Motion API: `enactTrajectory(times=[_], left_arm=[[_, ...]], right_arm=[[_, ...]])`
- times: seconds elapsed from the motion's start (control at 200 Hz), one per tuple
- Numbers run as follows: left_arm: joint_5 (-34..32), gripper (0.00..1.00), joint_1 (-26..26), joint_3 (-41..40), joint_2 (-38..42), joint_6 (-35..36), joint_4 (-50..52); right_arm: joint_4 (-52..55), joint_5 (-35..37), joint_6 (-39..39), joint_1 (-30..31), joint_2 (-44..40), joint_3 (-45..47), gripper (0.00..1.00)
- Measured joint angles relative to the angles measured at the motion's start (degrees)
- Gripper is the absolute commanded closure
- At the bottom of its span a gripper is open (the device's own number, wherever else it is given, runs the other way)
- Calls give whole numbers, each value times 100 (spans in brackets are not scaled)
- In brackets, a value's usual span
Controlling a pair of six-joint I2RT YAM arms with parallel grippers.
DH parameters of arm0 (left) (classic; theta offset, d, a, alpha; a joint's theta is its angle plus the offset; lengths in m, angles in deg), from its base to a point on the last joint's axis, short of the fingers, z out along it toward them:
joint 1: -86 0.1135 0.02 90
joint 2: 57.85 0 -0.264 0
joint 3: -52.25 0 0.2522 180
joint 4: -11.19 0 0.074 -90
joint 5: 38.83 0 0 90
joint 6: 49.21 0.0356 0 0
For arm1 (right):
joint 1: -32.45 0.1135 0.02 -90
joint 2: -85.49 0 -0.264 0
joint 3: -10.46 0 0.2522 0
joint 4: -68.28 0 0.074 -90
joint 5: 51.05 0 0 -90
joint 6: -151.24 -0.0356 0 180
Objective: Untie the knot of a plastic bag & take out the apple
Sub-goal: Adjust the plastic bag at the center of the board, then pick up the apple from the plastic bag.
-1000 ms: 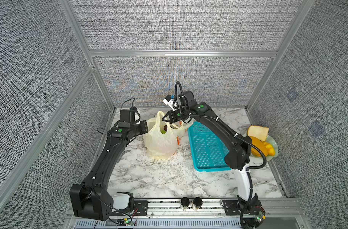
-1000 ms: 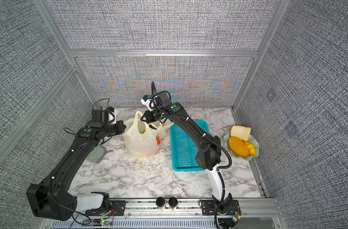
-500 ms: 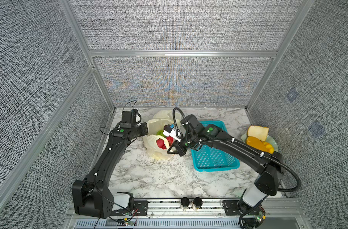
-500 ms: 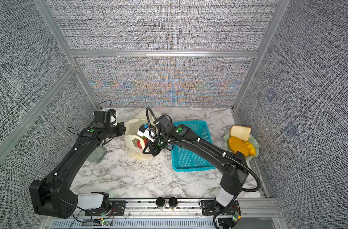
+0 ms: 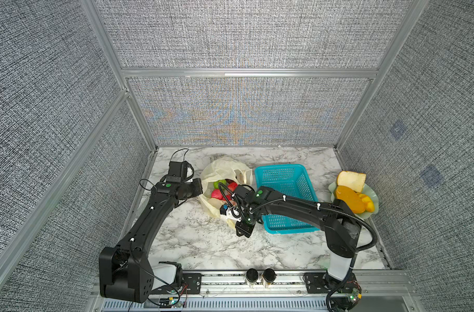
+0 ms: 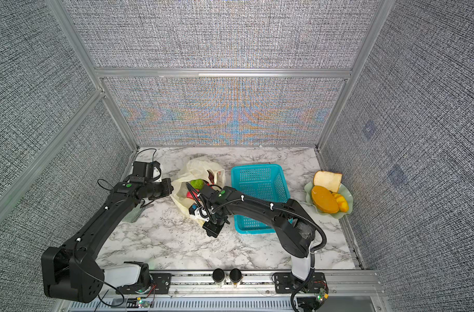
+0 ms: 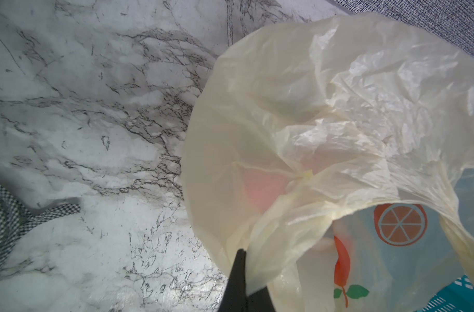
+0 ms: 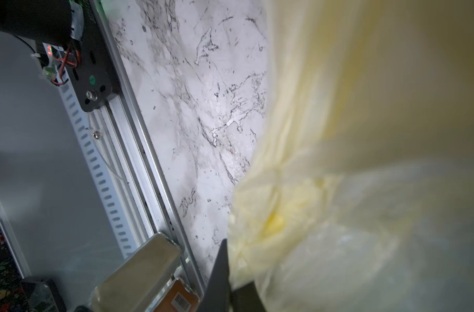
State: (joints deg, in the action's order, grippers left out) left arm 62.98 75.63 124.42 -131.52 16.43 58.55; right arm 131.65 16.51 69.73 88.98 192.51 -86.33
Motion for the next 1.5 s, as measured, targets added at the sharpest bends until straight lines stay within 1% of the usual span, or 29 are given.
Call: enactTrajectory(times=[0.015,0.08,0.17,0.255,0.325,0.395,0.455,0.49,0.53,0.55,0.595,0.77,0.845,0.986,1.086,1.176,1.226,1.286,1.356,1.501], left_arm=[[-4,99,0,-11,2,-7,7],[-28,99,2,-39,-2,-11,59],[-90,99,2,-101,-11,-13,79],[-118,99,7,-197,-11,-13,33],[-111,99,7,-282,-9,-31,-37],[-107,99,7,-334,-2,-31,-92],[-107,99,7,-365,11,-31,-114],[-109,99,7,-382,28,-31,-136],[-107,100,7,-396,57,-31,-142],[-107,100,7,-402,72,-31,-144],[-101,100,4,-424,107,-31,-175],[-68,100,-31,-487,151,-37,-273],[-66,100,-44,-496,155,-57,-308],[-70,100,-81,-498,192,-55,-306],[-74,100,-138,-560,306,-55,-330],[-81,100,-227,-680,396,-92,-352],[-72,100,-297,-750,413,-116,-352],[-72,100,-387,-826,413,-146,-354],[-72,100,-485,-916,411,-184,-361],[-20,100,-595,-1049,365,-267,-374]], right_arm=[[2,9,15,-2,7,9,93],[50,-4,76,-7,2,-2,76],[153,-203,129,-109,-280,-50,62],[116,-439,103,-315,-761,-240,53],[57,-680,35,-492,-1064,-544,48],[-57,-931,-61,-621,-1296,-835,46],[-267,-1117,-203,-695,-1478,-938,47],[-409,-1167,-321,-721,-1558,-944,52],[-544,-1167,-446,-745,-1580,-962,63],[-588,-1158,-518,-750,-1543,-999,67],[-656,-1099,-688,-739,-1370,-1132,73],[-605,-706,-898,-439,-389,-1661,74],[-520,-575,-1025,-422,-11,-1805,73],[-192,225,-1296,-538,935,-2575,73],[-20,745,-1429,-575,1600,-3230,66],[114,1154,-1530,-590,2138,-3729,52],[140,1340,-1563,-597,2402,-3971,47],[181,1493,-1641,-616,2643,-4216,36],[195,1635,-1698,-638,2817,-4406,35],[-28,1834,-1845,-662,2907,-4468,34]])
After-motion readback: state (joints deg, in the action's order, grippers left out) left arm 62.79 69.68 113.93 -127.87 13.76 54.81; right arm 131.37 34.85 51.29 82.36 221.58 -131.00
